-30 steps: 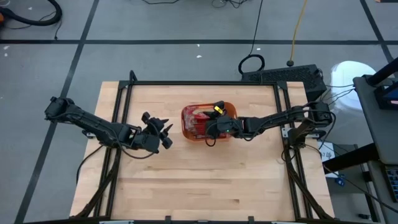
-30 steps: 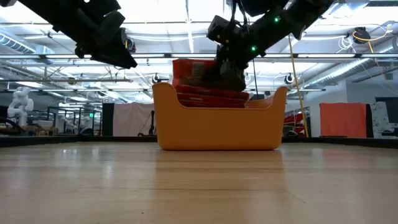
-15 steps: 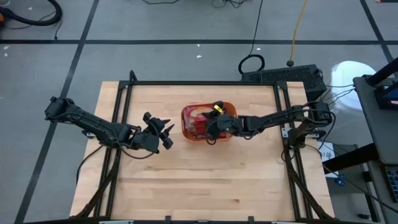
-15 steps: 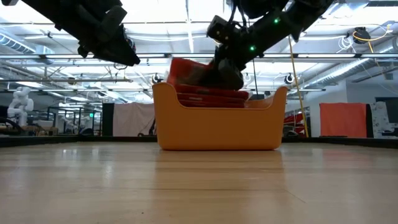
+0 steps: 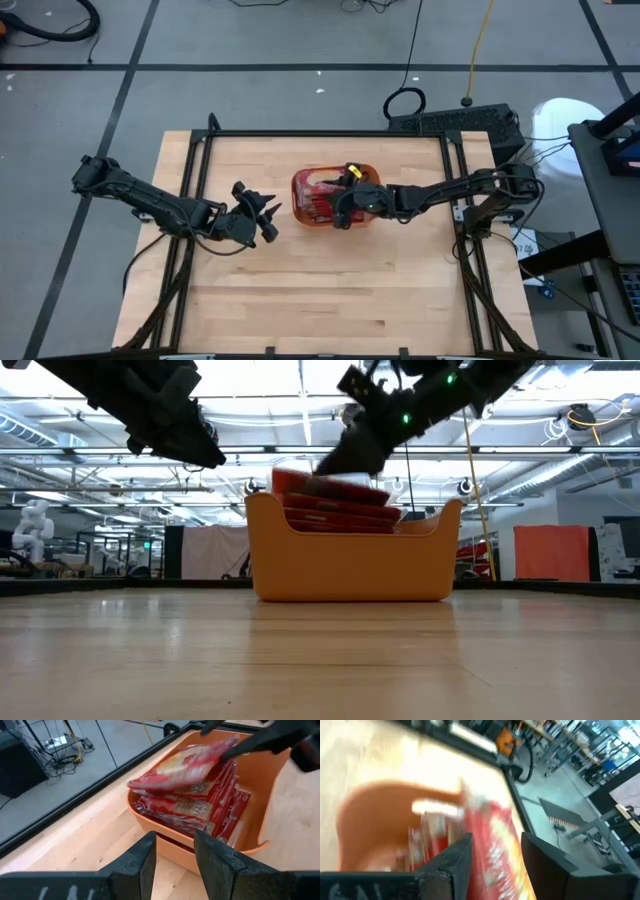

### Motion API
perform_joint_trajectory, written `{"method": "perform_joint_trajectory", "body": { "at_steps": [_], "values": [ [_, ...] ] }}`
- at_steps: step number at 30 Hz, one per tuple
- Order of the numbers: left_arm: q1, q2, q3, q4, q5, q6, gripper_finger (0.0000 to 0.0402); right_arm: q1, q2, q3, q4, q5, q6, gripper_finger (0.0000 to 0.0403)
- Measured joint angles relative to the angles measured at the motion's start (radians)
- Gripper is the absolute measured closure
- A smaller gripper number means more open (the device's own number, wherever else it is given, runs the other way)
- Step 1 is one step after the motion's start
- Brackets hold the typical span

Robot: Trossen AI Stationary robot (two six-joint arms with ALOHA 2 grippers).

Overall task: Sort popcorn bags into baskets
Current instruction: Put the red popcorn bag into the orange bin

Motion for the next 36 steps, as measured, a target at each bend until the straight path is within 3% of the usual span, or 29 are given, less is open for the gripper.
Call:
{"method": "perform_joint_trajectory", "body": {
  "at_steps": [7, 13, 21, 30, 36],
  "values": [
    [0.000, 0.000, 0.000, 0.001, 0.001, 0.003, 0.0266, -0.008, -0.050, 0.000, 0.045, -0.082, 0.050, 0.0224],
    [-0.006, 0.000, 0.000, 0.001, 0.002, 0.002, 0.0266, -0.069, -0.048, 0.001, 0.168, -0.307, 0.212, 0.0232],
    [-0.007, 0.000, 0.000, 0.022, 0.001, 0.004, 0.0266, -0.174, 0.031, 0.019, 0.395, -0.482, 0.370, 0.0287],
    [-0.006, 0.002, 0.000, 0.046, 0.001, 0.006, 0.0266, -0.249, 0.196, 0.058, 0.437, -0.542, 0.406, 0.0369],
    [-0.005, 0.002, 0.000, 0.047, 0.001, 0.010, 0.0266, -0.273, 0.286, 0.059, 0.451, -0.580, 0.412, 0.0401]
  ]
}}
